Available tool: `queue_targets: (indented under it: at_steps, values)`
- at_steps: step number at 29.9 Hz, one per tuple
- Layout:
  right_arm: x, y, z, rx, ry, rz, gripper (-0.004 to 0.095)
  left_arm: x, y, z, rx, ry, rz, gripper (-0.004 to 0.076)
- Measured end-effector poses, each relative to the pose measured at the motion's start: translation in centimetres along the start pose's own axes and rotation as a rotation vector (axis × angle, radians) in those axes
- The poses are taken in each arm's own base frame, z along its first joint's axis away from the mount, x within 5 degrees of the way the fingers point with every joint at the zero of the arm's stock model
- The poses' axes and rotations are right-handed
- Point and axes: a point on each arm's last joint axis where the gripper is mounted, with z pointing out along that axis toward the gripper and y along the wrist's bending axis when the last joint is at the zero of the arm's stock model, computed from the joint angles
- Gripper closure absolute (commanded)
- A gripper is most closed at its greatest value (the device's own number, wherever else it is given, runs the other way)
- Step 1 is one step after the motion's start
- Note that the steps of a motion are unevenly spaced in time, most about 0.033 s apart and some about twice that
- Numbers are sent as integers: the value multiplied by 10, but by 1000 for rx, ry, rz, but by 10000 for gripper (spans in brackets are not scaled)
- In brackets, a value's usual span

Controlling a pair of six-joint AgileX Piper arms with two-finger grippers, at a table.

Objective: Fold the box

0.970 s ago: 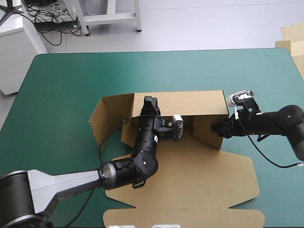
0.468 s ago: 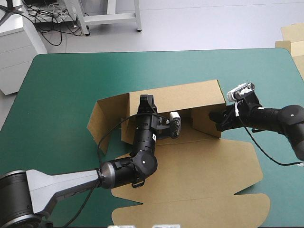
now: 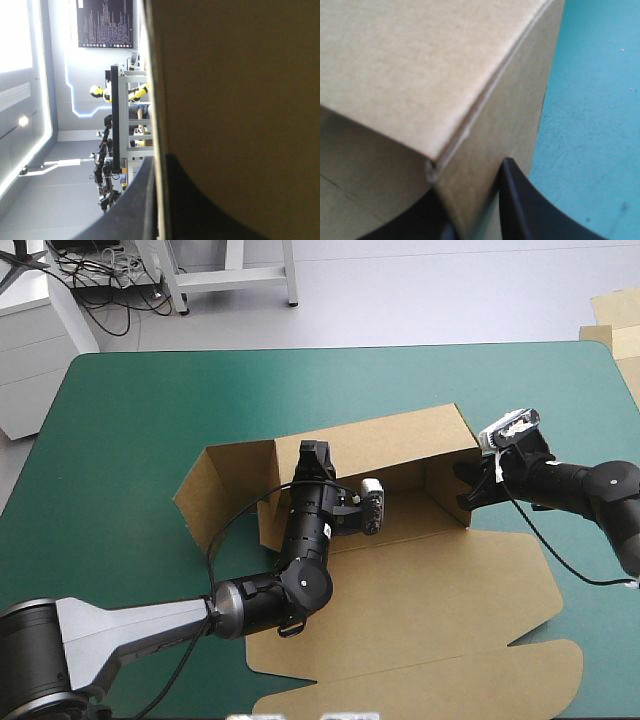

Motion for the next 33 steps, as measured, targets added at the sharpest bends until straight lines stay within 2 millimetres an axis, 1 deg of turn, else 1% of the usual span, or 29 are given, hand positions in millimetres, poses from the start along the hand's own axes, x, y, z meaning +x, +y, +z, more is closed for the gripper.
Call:
queue_targets:
  at_steps: [6, 10, 13, 16, 19, 20, 23, 26, 29, 33]
  values:
    - [6, 1, -1, 2, 68, 75, 905, -2, -2, 0, 17, -21, 2, 734]
    - [6, 1, -3, 29, 76, 131, 906, -3, -2, 0, 22, -29, 2, 730]
    - [6, 1, -4, 51, 87, 160, 905, -4, -3, -1, 24, -34, 3, 691]
    - [7, 0, -4, 72, 103, 186, 905, -6, -4, -2, 30, -44, 5, 598]
    - [9, -2, -5, 98, 123, 212, 905, -8, -6, -2, 45, -62, 8, 438]
    - [9, -2, -4, 103, 128, 219, 905, -8, -6, -2, 48, -66, 8, 365]
    - [9, 0, -3, 123, 141, 222, 905, -9, -8, -2, 65, -76, 7, 255]
    - [5, 5, -1, 144, 141, 219, 905, -10, -11, -2, 81, -79, -3, 253]
    - [3, 10, 3, 157, 147, 219, 905, -10, -12, -1, 92, -72, -30, 272]
    - [2, 9, 9, 171, 163, 251, 906, -17, -2, -1, 79, -81, -98, 285]
